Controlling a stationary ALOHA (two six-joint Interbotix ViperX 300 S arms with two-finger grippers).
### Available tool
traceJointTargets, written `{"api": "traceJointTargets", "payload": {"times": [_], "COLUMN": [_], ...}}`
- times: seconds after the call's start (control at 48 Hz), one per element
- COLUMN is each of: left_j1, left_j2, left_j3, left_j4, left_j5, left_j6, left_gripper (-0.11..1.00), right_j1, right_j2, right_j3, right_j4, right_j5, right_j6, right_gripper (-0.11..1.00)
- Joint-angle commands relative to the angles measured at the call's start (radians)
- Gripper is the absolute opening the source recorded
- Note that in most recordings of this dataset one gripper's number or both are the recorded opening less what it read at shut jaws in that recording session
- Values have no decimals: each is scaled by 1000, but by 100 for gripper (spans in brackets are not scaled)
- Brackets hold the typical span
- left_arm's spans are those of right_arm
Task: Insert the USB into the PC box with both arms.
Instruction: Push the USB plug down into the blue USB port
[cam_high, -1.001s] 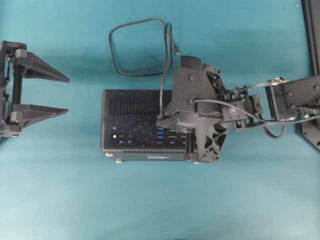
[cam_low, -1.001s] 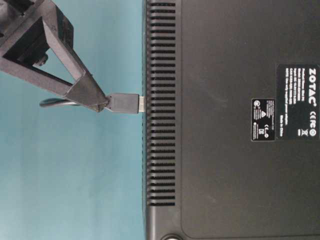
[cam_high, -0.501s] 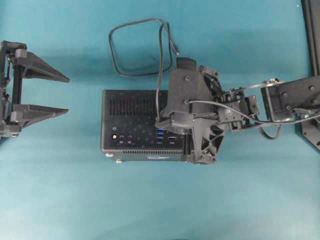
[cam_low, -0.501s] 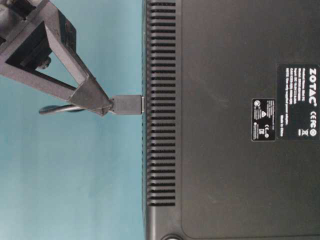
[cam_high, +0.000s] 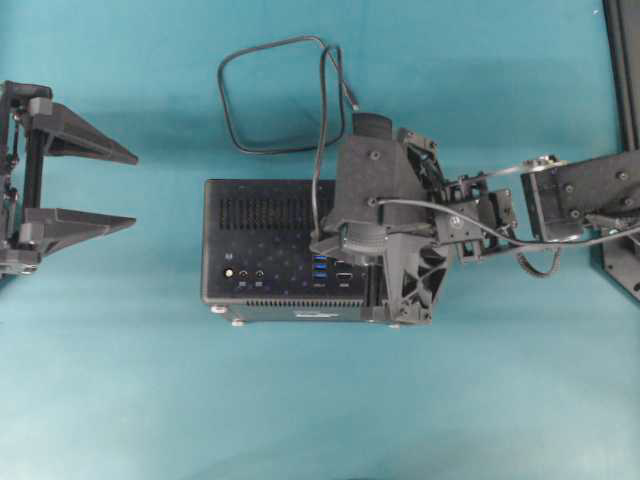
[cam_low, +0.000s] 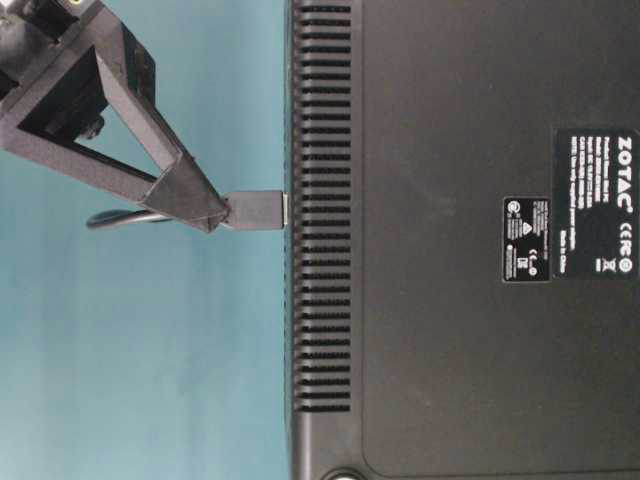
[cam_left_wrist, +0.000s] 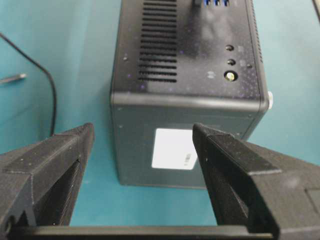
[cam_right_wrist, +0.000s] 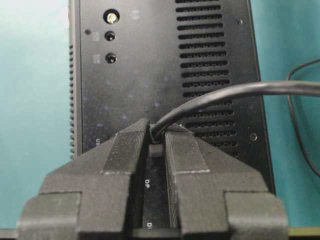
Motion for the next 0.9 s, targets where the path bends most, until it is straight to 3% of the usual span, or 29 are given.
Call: {"api": "traceJointTargets", "payload": {"times": [0.0,0.167,0.459,0.876], "left_j1": [-2,0,-2,-3], "left_j2": [0,0,0,0], "left_j3": [-15,-14,-12,-31], "left_j4": [3,3,3,3], "left_j5": [-11,-11,-11,-17], "left_j6": [2,2,2,15], "left_gripper": [83,83,83,83], "right_j1": [25,44,-6,11], "right_j2": [5,6,6,6], "right_j3": [-5,-6,-9,-2], "right_j4": [18,35,3,8], "right_j5": [11,12,29,28], "right_j6": [8,8,0,-3], "right_gripper": [10,10,10,10]}}
